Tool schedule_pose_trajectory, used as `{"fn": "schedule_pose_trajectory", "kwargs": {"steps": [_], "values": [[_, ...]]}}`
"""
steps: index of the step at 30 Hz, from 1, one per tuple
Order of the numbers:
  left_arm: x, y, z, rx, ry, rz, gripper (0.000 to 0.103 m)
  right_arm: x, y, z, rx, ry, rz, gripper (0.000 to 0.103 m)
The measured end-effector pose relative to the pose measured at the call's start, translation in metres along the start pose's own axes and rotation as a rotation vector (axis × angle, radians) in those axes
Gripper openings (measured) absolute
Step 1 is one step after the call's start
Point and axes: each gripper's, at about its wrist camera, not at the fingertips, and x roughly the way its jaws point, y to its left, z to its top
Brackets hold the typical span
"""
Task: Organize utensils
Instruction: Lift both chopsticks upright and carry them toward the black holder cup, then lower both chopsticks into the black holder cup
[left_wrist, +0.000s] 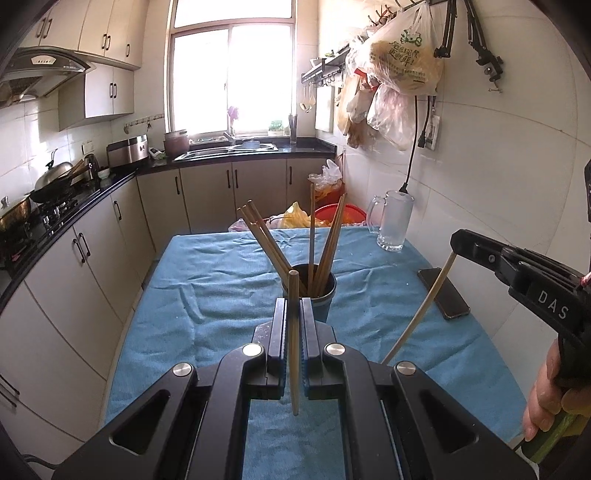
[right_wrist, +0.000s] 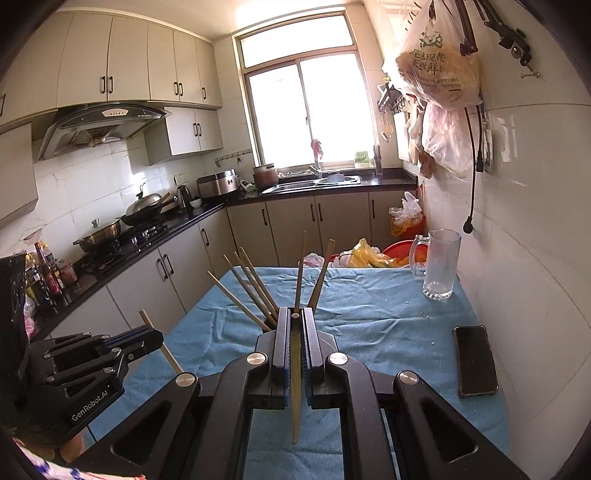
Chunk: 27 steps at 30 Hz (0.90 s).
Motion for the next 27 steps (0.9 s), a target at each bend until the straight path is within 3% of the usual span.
{"fn": "schedule_pose_trajectory", "kwargs": {"steps": [27], "values": [[-0.009,0.001,0.031,0.026,-0.039,-0.058,0.005,-0.001,0.008,0.032,-0.045,-0.035,0.024,0.006]]}}
